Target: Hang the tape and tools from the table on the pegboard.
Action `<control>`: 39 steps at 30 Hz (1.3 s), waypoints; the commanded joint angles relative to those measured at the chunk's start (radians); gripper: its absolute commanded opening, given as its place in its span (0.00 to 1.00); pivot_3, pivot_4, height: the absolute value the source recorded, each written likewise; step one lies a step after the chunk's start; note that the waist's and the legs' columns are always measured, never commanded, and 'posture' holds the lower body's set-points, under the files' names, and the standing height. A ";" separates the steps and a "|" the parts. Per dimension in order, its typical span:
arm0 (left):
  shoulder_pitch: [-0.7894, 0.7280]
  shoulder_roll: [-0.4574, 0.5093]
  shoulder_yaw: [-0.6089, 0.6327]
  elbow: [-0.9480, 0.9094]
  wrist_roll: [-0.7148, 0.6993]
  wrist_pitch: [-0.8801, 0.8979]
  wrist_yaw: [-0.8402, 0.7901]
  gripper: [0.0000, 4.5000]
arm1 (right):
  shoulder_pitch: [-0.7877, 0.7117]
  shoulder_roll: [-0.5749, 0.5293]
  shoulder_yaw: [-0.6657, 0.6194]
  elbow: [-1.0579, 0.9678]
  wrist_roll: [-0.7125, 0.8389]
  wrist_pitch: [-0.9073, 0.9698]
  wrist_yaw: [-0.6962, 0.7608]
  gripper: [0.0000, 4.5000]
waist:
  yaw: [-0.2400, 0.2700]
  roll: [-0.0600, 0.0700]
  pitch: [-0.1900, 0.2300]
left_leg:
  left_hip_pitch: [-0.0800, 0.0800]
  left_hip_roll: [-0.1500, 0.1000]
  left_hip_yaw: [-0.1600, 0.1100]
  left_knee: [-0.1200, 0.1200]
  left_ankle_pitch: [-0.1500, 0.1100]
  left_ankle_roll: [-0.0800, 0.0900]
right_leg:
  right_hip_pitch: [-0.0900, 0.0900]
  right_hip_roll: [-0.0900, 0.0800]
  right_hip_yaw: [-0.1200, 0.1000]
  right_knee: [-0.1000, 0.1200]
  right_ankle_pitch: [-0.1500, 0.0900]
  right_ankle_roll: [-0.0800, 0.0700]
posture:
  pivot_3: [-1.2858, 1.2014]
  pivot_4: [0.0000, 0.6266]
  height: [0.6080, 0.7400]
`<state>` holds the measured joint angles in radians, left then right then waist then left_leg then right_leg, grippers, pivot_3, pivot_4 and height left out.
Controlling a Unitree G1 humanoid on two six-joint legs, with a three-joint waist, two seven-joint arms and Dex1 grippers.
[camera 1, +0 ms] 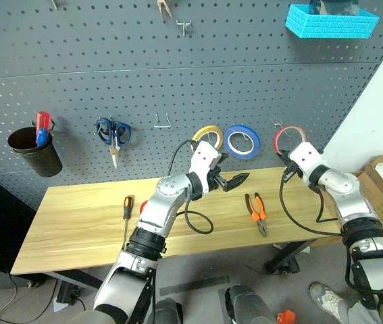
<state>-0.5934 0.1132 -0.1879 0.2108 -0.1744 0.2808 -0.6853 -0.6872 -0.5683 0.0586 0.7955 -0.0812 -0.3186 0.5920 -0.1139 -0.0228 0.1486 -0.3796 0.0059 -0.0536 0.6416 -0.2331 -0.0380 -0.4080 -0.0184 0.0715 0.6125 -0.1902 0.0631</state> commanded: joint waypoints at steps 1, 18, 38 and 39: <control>-0.002 0.007 0.014 -0.045 -0.008 -0.008 0.006 1.00 | -0.060 -0.024 -0.032 0.042 0.024 -0.017 0.026 0.22 | 0.000 0.000 0.000 | 0.000 0.000 0.000 0.001 0.000 0.000 | 0.000 0.000 0.000 0.000 0.001 0.000 | 0.50 0.10 1.00; 0.198 0.056 -0.044 -0.207 0.012 0.042 0.029 1.00 | 0.287 0.029 -0.022 -0.439 0.029 0.362 -0.027 0.99 | 0.010 0.003 0.007 | 0.000 0.001 0.000 0.002 -0.001 0.004 | 0.001 0.001 0.001 0.001 0.001 -0.001 | 0.49 0.28 1.00; 0.479 0.165 -0.087 -0.440 0.062 0.114 0.112 1.00 | 0.072 0.311 -0.072 -0.522 0.062 1.255 -0.334 0.99 | 0.034 0.003 0.097 | -0.018 0.003 0.001 0.003 -0.002 0.012 | -0.022 0.000 -0.002 0.018 -0.007 -0.011 | 0.51 0.47 1.00; 0.482 0.167 -0.085 -0.443 0.061 0.117 0.116 1.00 | 0.065 0.308 -0.062 -0.503 0.061 1.238 -0.327 0.99 | 0.034 0.004 0.098 | -0.019 0.003 0.001 0.003 -0.003 0.013 | -0.023 0.000 -0.002 0.018 -0.007 -0.012 | 0.51 0.48 1.00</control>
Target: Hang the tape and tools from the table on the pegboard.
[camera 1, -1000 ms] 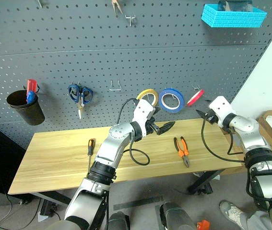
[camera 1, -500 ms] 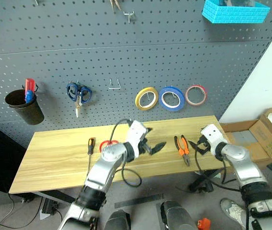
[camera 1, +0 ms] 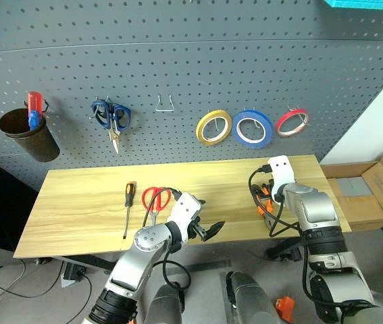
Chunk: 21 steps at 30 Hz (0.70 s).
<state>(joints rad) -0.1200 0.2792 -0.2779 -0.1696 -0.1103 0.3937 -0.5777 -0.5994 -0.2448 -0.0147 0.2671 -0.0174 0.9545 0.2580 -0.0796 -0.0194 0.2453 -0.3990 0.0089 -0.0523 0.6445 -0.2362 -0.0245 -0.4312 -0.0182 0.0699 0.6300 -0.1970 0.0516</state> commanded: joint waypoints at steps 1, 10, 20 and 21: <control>0.011 0.002 0.006 -0.066 -0.004 0.007 0.011 1.00 | -0.027 -0.018 0.019 0.039 -0.003 -0.048 0.011 0.99 | 0.000 0.000 0.003 | -0.001 0.000 0.000 0.000 0.000 0.000 | -0.001 0.000 0.000 0.000 0.000 0.000 | 0.51 0.48 1.00; 0.050 0.008 0.014 -0.119 -0.005 0.039 0.045 1.00 | -0.072 -0.004 0.059 0.203 0.005 -0.084 0.020 0.99 | -0.002 -0.003 0.028 | 0.000 0.000 0.000 0.001 0.000 0.000 | -0.001 0.000 0.000 0.001 -0.002 0.004 | 0.53 0.50 1.00; 0.070 0.008 0.010 -0.153 -0.009 0.064 0.065 1.00 | -0.109 0.006 0.033 0.340 0.011 -0.114 -0.006 0.99 | 0.001 -0.005 0.037 | -0.001 0.000 0.001 0.000 0.000 0.000 | -0.003 0.000 0.000 0.001 -0.002 0.005 | 0.53 0.51 1.00; 0.069 0.007 0.008 -0.154 -0.010 0.065 0.066 1.00 | -0.116 0.005 0.029 0.357 0.010 -0.119 -0.010 0.99 | 0.001 -0.005 0.039 | -0.001 0.000 0.000 0.000 0.000 0.000 | -0.003 0.000 0.000 0.001 -0.002 0.005 | 0.53 0.51 1.00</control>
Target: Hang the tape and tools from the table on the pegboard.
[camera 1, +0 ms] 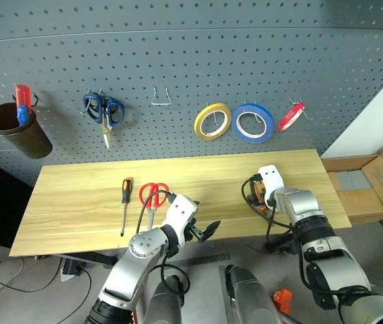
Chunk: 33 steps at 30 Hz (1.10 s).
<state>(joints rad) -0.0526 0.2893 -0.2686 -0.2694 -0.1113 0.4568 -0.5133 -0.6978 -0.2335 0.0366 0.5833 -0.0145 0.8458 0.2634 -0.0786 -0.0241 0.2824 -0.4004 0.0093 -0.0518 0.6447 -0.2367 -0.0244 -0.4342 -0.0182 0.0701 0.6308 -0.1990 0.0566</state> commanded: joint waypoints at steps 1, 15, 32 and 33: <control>0.001 -0.004 -0.003 -0.055 -0.009 0.002 0.002 1.00 | -0.024 -0.008 -0.024 0.056 0.006 -0.018 -0.017 0.99 | 0.000 -0.001 0.003 | 0.000 0.000 0.000 0.000 0.000 0.000 | 0.000 0.000 0.000 0.000 0.000 0.000 | 0.53 0.51 1.00; -0.031 -0.014 -0.003 -0.037 -0.020 -0.005 -0.009 1.00 | -0.065 -0.015 -0.030 0.119 0.002 -0.067 -0.012 0.61 | -0.001 -0.001 0.005 | 0.000 0.000 0.000 0.000 0.000 0.000 | 0.000 0.000 0.000 -0.001 0.000 0.000 | 0.53 0.47 1.00; 0.263 -0.040 0.184 -0.415 -0.088 0.084 0.147 1.00 | 0.038 0.118 0.222 -0.663 0.158 -0.248 0.350 0.61 | 0.020 -0.005 -0.014 | -0.009 0.002 -0.002 -0.001 0.000 -0.001 | -0.011 0.000 -0.002 0.000 0.000 0.000 | 0.58 0.22 1.00; 0.295 -0.051 0.188 -0.467 -0.084 0.091 0.174 1.00 | -0.003 0.168 0.210 -0.643 0.168 -0.269 0.331 0.61 | 0.030 -0.005 -0.021 | -0.009 0.002 -0.002 -0.001 0.000 -0.001 | -0.011 0.000 -0.003 0.000 0.001 0.000 | 0.58 0.20 1.00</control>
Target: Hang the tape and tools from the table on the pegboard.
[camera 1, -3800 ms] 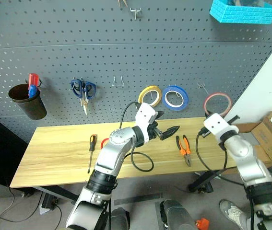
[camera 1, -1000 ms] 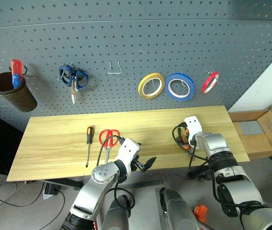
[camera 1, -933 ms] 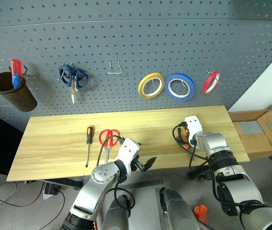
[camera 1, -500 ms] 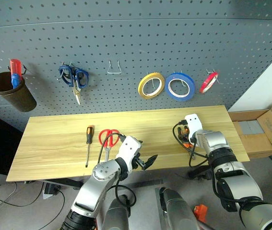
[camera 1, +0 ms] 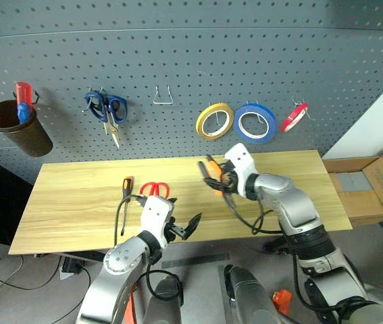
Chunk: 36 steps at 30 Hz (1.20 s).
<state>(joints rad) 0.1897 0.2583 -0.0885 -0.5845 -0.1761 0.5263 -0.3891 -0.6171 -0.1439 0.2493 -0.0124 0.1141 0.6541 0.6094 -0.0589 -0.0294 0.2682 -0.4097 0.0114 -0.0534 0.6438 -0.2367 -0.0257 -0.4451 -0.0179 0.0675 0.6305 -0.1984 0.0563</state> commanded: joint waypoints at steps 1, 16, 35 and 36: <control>0.069 -0.031 0.018 -0.188 -0.014 0.030 0.078 1.00 | -0.122 0.120 -0.017 -0.020 0.050 -0.101 -0.033 0.61 | 0.017 -0.001 -0.010 | 0.000 -0.001 0.000 0.000 0.000 -0.001 | 0.000 -0.001 0.000 0.000 0.000 0.000 | 0.59 0.19 1.00; -0.424 0.067 0.234 0.114 0.003 -0.038 0.137 1.00 | -0.671 0.242 -0.202 0.727 -0.063 -0.817 -0.356 0.61 | 0.111 -0.014 -0.064 | 0.005 0.001 -0.004 -0.001 0.009 -0.015 | 0.006 0.000 -0.009 -0.001 0.008 -0.007 | 0.63 0.19 1.00; -0.752 0.049 0.103 0.488 0.013 -0.130 0.018 1.00 | -0.852 0.189 -0.290 1.186 -0.097 -1.123 -0.560 0.61 | 0.104 -0.010 -0.030 | 0.005 0.002 -0.007 -0.015 0.010 -0.016 | 0.002 0.000 -0.013 0.002 0.005 -0.016 | 0.62 0.39 1.00; -0.749 0.044 0.102 0.484 0.012 -0.123 0.023 1.00 | -0.841 0.193 -0.298 1.187 -0.095 -1.136 -0.583 0.61 | 0.105 -0.009 -0.028 | 0.005 0.002 -0.007 -0.014 0.010 -0.015 | 0.002 0.000 -0.013 0.002 0.005 -0.016 | 0.62 0.39 1.00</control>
<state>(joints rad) -0.5481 0.3075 0.0107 -0.0609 -0.1571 0.4067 -0.3658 -1.4461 0.0599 -0.0074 1.1914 0.0049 -0.4406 0.0803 0.0465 -0.0387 0.2399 -0.4046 0.0130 -0.0615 0.6297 -0.2257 -0.0406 -0.4425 -0.0180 0.0536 0.6321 -0.1933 0.0405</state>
